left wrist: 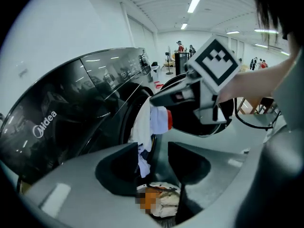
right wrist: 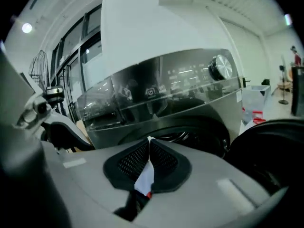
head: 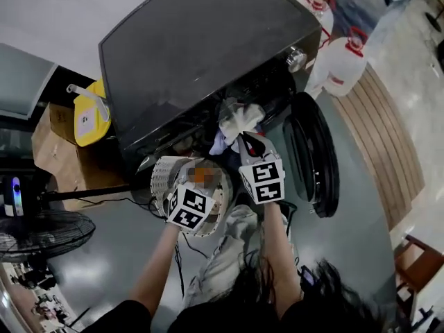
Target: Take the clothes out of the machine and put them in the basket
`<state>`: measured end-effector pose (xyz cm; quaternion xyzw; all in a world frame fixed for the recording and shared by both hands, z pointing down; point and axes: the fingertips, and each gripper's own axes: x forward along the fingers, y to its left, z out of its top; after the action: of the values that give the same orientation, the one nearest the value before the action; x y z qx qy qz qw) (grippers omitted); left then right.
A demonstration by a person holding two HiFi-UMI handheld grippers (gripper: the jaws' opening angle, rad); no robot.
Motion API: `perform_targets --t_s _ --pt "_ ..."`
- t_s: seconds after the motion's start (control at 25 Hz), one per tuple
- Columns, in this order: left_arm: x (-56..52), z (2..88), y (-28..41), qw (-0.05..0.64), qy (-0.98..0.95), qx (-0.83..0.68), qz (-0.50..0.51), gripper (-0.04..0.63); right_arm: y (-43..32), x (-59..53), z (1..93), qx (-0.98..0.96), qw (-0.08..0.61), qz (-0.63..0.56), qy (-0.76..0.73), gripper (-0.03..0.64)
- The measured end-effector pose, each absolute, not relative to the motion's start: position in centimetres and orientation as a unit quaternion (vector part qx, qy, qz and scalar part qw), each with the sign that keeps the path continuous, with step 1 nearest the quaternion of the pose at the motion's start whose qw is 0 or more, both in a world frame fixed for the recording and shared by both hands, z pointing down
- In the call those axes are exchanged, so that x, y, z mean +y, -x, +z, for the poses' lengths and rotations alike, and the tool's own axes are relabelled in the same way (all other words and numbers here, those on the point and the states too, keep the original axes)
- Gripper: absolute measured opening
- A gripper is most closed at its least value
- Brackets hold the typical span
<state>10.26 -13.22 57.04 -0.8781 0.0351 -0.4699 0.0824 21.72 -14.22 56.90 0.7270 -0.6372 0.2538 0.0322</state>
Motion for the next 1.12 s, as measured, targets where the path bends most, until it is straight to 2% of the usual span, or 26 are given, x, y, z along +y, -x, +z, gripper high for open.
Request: perform_targets --t_s 0.16,0.48,0.72,0.84,0.96,1.12 --pt "-13.1 56.2 -11.2 0.049 0.887 0.051 -0.457 0.203 -21.8 -12.5 52.0 -0.651 0.025 0.247 -0.718 0.031" --pt "-9.9 55.9 -14.1 0.025 0.896 0.037 -0.442 0.301 -20.6 -9.7 44.5 -0.703 0.044 0.217 -0.676 0.031" --pt "-9.6 54.5 -15.5 0.005 0.901 0.063 -0.429 0.305 -18.9 -7.7 38.6 -0.740 0.052 0.188 -0.644 0.031" --pt "-9.7 52.5 -15.2 -0.022 0.913 0.087 -0.399 0.230 -18.1 -6.7 36.7 -0.750 0.048 0.182 -0.634 0.031" --pt "-9.7 50.4 -14.4 -0.044 0.923 0.119 -0.363 0.065 -17.9 -5.7 35.1 -0.758 0.039 0.180 -0.626 0.031" --pt "-9.1 46.5 -12.8 -0.083 0.935 0.143 -0.315 0.038 -17.4 -4.7 32.3 -0.771 0.022 0.168 -0.614 0.031"
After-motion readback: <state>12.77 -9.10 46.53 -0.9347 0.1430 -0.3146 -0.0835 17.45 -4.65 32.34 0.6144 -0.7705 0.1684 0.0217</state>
